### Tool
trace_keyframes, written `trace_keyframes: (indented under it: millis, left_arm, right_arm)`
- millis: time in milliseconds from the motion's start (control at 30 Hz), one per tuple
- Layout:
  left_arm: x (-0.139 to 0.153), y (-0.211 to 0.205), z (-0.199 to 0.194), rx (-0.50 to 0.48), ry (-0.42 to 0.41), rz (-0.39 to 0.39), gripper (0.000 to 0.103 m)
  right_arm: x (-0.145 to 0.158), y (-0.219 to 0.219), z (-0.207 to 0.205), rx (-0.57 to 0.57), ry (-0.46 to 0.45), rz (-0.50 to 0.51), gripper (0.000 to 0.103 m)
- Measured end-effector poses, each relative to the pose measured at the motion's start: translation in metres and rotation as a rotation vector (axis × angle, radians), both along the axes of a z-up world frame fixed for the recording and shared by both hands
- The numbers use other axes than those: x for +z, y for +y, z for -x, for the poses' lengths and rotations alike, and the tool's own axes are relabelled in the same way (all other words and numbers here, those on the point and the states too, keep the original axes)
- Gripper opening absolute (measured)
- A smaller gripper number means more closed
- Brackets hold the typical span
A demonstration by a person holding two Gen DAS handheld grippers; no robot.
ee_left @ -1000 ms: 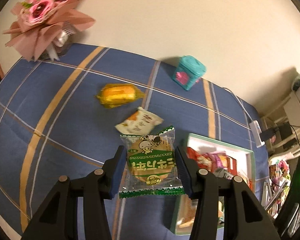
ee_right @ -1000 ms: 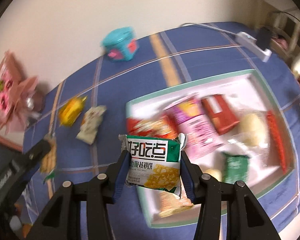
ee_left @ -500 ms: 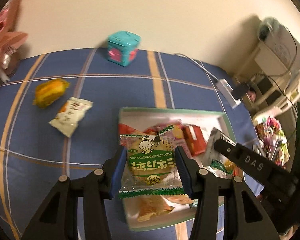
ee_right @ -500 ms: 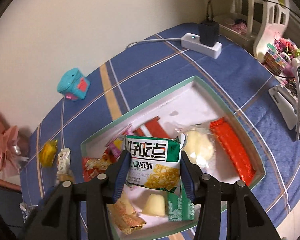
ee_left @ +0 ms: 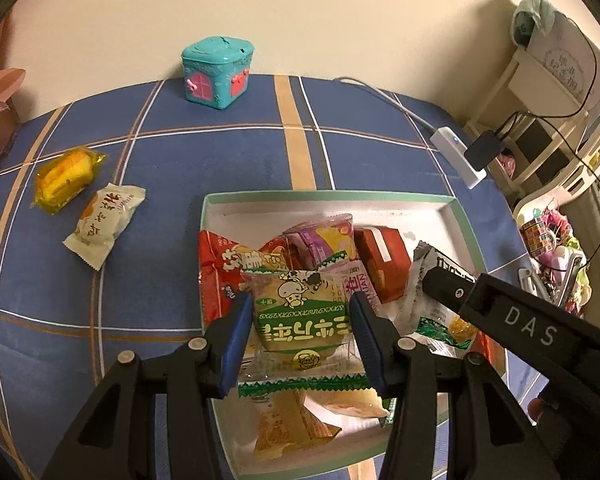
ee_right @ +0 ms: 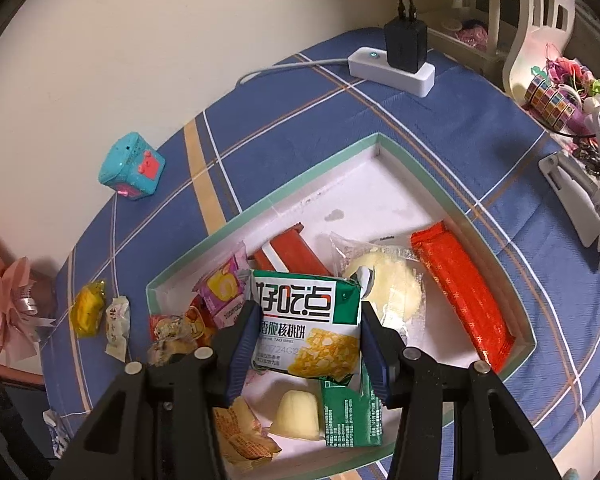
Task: Organize snacks
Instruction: 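Lower both packs into the tray and open both tools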
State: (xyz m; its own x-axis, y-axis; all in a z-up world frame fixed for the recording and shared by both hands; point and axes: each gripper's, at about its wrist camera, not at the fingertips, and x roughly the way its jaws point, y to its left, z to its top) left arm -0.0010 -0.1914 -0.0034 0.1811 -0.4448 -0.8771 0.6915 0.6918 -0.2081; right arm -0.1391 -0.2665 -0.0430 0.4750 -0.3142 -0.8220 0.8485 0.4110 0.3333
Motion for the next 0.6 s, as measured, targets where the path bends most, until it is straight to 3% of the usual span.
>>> trace_keyframes:
  millis: [600]
  left_arm:
    - [-0.006,-0.01,0.007,-0.025,-0.025,-0.039,0.053]
  right_arm:
    - [-0.003,0.001,-0.002,0.014,0.007,-0.017,0.054]
